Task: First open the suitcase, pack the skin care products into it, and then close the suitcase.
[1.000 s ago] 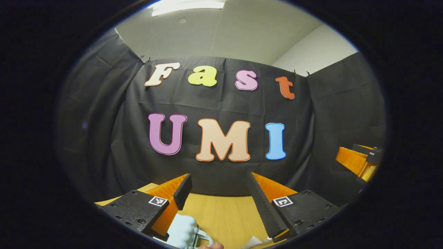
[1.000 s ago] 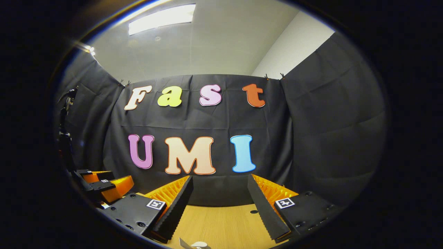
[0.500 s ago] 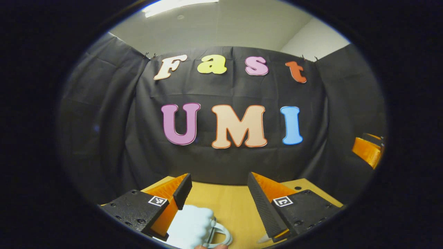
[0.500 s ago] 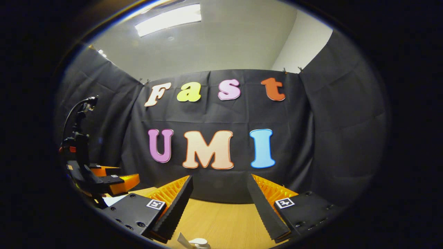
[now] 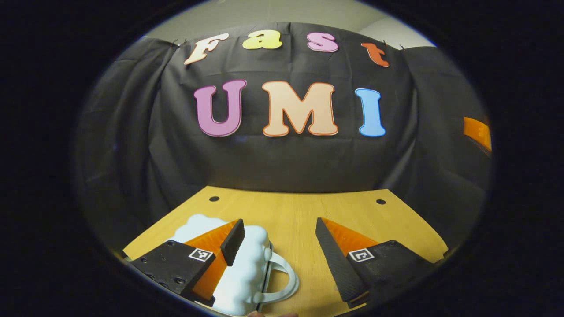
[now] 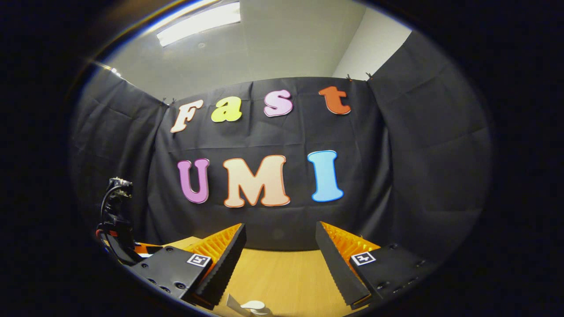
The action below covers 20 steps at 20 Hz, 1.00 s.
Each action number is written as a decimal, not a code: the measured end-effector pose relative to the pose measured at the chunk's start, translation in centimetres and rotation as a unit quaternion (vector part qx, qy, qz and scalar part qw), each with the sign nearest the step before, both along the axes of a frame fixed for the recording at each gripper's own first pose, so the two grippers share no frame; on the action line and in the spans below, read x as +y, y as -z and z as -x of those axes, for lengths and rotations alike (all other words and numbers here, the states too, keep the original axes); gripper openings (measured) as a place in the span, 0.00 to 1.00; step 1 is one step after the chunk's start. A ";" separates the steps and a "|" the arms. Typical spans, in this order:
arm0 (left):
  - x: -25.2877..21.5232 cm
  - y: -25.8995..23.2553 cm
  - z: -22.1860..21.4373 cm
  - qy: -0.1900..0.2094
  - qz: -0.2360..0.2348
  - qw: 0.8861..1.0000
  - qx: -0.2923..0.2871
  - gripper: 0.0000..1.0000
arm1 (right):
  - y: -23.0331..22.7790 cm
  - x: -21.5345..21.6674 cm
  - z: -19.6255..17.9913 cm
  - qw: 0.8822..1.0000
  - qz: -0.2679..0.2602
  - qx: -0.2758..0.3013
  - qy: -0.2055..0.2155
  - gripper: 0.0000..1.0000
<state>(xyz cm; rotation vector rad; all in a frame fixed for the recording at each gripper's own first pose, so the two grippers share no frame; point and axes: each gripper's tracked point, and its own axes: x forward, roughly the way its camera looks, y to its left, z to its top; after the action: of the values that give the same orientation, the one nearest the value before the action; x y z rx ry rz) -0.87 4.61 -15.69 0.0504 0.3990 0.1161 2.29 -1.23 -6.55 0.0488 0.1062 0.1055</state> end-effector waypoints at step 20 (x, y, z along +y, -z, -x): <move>-1.0 9.5 -0.5 0.036 -0.003 0.993 0.110 0.94 | 2.1 -0.9 0.4 0.999 0.013 0.029 0.039 0.99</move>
<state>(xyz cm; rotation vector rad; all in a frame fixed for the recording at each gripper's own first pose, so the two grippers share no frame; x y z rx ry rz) -0.36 3.66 -25.20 0.0839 0.6164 0.0398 1.85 -2.16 -8.65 0.0299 0.1637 0.0246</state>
